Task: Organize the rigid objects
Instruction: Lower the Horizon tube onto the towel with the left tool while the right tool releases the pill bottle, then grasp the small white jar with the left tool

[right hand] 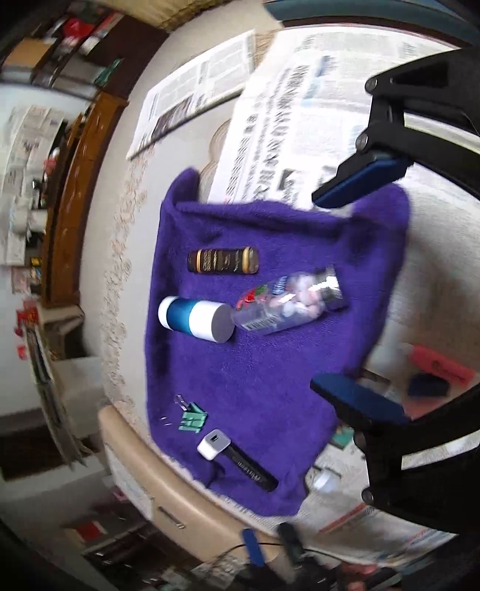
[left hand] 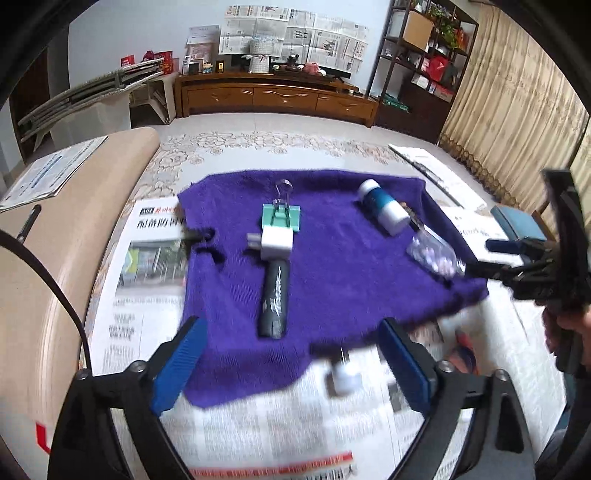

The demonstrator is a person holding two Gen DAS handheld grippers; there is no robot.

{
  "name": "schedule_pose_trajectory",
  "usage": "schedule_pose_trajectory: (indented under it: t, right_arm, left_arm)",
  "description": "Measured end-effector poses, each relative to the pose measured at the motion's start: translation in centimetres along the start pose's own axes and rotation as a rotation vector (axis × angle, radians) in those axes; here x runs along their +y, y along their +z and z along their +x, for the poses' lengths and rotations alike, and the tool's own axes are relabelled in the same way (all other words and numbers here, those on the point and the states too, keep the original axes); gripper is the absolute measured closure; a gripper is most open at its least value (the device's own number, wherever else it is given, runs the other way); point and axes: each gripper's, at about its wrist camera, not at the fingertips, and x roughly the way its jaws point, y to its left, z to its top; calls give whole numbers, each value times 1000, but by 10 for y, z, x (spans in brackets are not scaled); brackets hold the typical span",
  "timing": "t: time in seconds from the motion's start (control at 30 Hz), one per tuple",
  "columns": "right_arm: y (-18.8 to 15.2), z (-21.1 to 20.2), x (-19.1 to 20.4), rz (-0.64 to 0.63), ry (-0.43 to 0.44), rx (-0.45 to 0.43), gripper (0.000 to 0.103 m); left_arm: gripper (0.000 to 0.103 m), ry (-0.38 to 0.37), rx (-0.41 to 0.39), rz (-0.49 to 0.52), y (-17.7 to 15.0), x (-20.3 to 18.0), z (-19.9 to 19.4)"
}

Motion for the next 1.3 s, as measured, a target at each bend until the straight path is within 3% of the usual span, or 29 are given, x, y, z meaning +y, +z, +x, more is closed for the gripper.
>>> schedule_pose_trajectory:
  t: [0.1,0.33,0.43,0.53,0.7,0.9,1.0,1.07,1.13,1.17,1.3]
  right_arm:
    - [-23,-23,0,51,-9,-40,0]
    - [-88,-58,1,127,-47,-76,0]
    - [-114,-64,-5,187,-23,-90,0]
    - [-133,-66,-15,247,-61,-132,0]
    - [-142,-57,-24,311,-52,-113,0]
    - [-143,-56,-27,332,-32,-122,0]
    - [-144,-54,-27,335,-23,-121,0]
    - [-144,-53,-27,332,-19,-116,0]
    - [-144,-53,-26,333,-18,-115,0]
    - [-144,-52,-25,329,-11,-110,0]
    - [-145,-52,-20,313,-4,-111,0]
  left_arm:
    - [7,8,38,5,-18,-5,3]
    - [7,10,95,18,-55,-26,17]
    - [7,19,106,20,-62,-34,24]
    - [7,46,115,34,-65,-41,34]
    - [8,104,84,76,-64,-51,40]
    - [9,110,39,72,-63,-54,42]
    - [24,96,14,88,-62,-56,40]
    - [47,99,5,88,-61,-57,39]
    - [63,99,-5,84,-58,-57,38]
    - [77,93,-9,84,-58,-57,38]
    - [81,70,-21,79,-58,-53,36]
